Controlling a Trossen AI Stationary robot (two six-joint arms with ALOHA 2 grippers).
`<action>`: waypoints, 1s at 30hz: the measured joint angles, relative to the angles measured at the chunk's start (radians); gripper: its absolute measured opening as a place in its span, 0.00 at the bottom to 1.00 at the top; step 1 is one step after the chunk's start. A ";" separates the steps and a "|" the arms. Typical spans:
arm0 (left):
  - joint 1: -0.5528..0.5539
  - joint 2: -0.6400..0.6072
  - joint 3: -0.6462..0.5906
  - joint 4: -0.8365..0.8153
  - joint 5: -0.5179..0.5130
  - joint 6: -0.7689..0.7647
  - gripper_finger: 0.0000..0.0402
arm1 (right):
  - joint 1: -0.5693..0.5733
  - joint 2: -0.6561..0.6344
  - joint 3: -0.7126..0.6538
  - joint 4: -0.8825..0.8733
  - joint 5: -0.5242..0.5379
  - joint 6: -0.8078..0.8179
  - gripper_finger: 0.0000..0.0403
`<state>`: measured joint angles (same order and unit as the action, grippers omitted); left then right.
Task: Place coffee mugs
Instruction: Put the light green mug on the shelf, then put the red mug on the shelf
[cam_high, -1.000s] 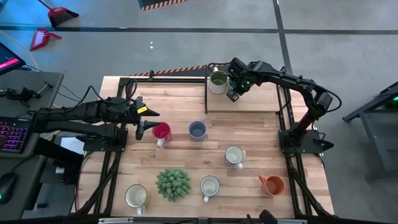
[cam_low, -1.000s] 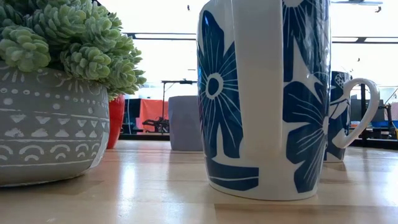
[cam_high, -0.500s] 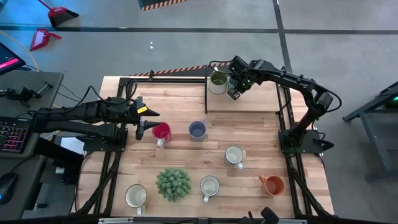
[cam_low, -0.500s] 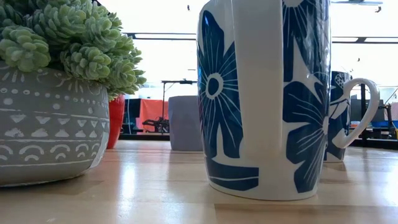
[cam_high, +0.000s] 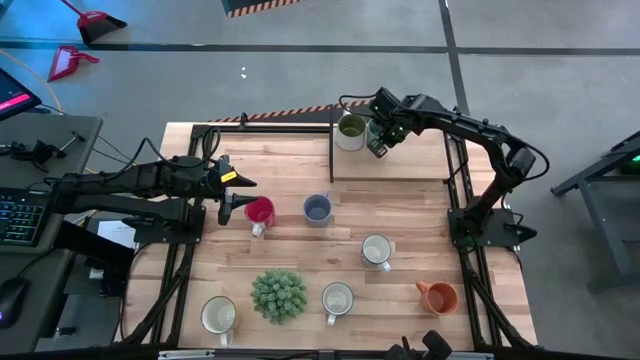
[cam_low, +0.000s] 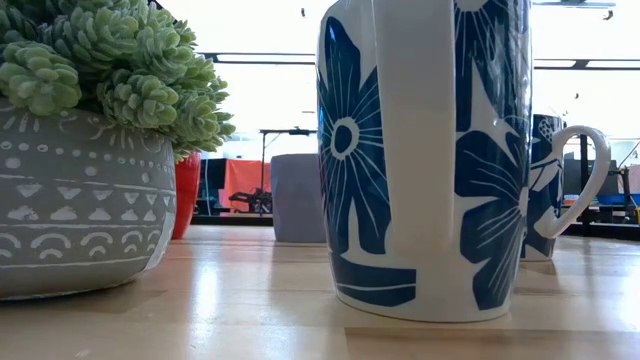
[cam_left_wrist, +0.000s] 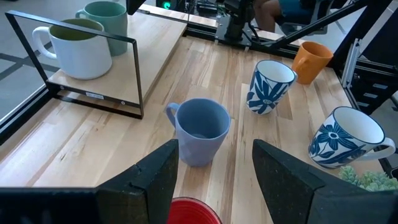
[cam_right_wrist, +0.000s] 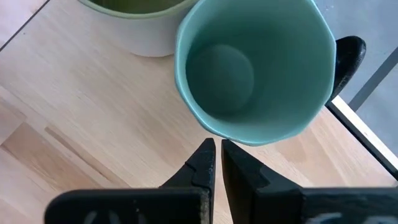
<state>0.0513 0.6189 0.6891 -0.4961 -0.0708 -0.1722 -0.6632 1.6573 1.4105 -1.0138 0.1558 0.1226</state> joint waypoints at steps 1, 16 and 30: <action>0.000 0.000 0.000 0.000 0.000 0.000 0.48 | 0.000 0.000 0.000 0.001 0.000 0.000 0.04; 0.000 0.000 0.000 0.000 0.000 0.000 0.48 | 0.000 0.000 0.000 0.003 -0.043 0.000 0.04; 0.000 0.000 0.000 -0.001 0.000 -0.008 0.48 | 0.111 -0.154 0.000 -0.305 -0.370 -0.228 0.04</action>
<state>0.0513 0.6186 0.6891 -0.4969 -0.0708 -0.1799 -0.5520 1.5032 1.4105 -1.3186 -0.2144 -0.1049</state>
